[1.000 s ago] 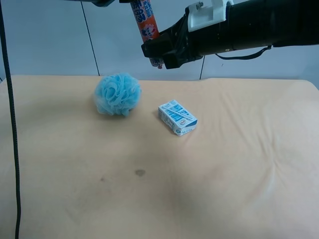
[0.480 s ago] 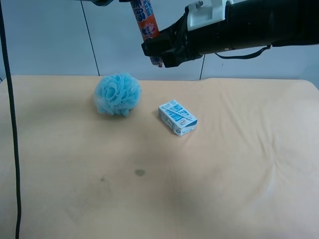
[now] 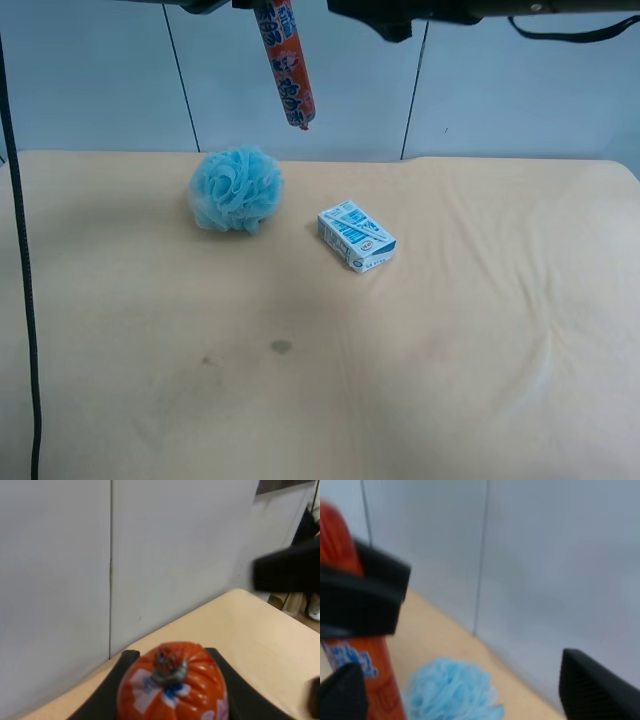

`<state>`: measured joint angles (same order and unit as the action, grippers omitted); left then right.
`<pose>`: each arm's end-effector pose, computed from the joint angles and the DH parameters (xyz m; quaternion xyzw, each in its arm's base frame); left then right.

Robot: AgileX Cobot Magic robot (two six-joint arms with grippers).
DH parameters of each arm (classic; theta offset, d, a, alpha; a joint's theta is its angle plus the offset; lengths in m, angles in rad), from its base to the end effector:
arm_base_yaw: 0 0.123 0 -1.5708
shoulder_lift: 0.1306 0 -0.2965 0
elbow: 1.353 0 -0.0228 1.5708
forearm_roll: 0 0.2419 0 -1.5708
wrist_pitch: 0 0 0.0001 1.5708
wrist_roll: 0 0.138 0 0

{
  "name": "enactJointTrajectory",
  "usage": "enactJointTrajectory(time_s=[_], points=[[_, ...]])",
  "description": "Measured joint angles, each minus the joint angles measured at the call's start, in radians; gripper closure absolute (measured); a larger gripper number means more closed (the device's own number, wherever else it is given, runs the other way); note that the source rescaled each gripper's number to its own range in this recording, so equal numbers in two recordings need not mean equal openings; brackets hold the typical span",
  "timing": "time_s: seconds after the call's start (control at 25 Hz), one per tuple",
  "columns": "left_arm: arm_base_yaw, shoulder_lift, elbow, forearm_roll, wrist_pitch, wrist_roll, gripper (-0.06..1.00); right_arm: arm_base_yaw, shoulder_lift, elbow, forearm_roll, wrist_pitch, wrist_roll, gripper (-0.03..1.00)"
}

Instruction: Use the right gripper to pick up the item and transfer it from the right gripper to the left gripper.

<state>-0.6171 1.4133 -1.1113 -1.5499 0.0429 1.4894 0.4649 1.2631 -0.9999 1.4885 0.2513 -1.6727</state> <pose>0.2966 -0.2178 0.3606 0.2269 0.7453 -0.2241 0.5856 0.2716 0.1746 0.3688 -0.3206 0.7015 0.1828 0.6097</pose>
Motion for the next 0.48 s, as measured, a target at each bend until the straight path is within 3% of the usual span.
enactJointTrajectory(time_s=[0.12,0.24,0.48], points=[[0.0,0.0,0.0,0.003,-0.001,0.001,0.94,0.0,-0.062,0.0,-0.157,0.018,0.21,0.31],[0.0,0.0,0.0,0.017,-0.026,0.005,0.94,0.0,-0.117,0.0,-0.425,0.082,0.5,0.31],[0.0,0.0,0.0,0.052,-0.129,0.008,0.94,0.0,-0.225,0.0,-1.156,0.282,1.19,0.31]])
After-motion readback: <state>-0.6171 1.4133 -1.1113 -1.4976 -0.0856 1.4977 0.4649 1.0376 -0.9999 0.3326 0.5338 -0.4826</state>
